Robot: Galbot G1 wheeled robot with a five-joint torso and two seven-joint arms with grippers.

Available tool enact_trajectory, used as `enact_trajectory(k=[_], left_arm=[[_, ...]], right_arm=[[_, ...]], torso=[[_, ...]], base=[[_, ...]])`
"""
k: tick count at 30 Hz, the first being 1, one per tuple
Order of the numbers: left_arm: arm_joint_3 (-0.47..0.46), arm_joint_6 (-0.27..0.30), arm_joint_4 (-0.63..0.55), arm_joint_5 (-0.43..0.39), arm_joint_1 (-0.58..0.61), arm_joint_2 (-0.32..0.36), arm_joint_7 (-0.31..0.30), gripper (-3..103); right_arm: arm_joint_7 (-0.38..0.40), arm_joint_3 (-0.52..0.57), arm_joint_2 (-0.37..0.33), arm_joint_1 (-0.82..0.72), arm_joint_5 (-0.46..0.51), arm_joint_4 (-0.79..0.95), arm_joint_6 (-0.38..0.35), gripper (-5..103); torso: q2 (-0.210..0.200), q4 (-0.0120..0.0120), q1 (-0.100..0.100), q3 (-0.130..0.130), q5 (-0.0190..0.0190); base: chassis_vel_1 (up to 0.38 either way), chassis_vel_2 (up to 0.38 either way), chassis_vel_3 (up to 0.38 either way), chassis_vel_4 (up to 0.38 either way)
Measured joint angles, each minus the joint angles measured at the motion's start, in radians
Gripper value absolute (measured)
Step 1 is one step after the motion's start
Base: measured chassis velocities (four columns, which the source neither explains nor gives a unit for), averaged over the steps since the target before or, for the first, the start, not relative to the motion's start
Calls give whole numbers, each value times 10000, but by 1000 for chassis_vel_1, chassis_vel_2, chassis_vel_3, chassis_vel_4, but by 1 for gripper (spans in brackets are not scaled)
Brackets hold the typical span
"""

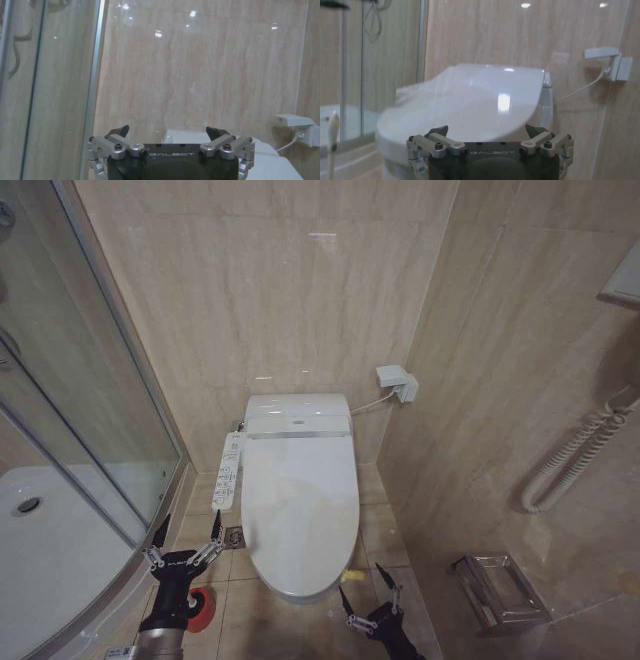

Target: Open the toilet lid, clean the toilet bowl with a toilet brush, close the toilet lid, and flush.

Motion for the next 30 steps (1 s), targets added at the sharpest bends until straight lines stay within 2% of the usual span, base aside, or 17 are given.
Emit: enact_trajectory(k=[8,30], left_arm=[[-227,2,-236,39,232,-70,6,100],[-179,-65,-765,540,668,-821,13,100]], right_arm=[[215,-104,-164,936,-149,-1797,260,100],[107,162,-54,1885,170,-3311,756,100]], torso=[[0,-1,0,0,0],[0,-2,0,0,0]], base=[[0,0,0,0],[0,0,0,0]])
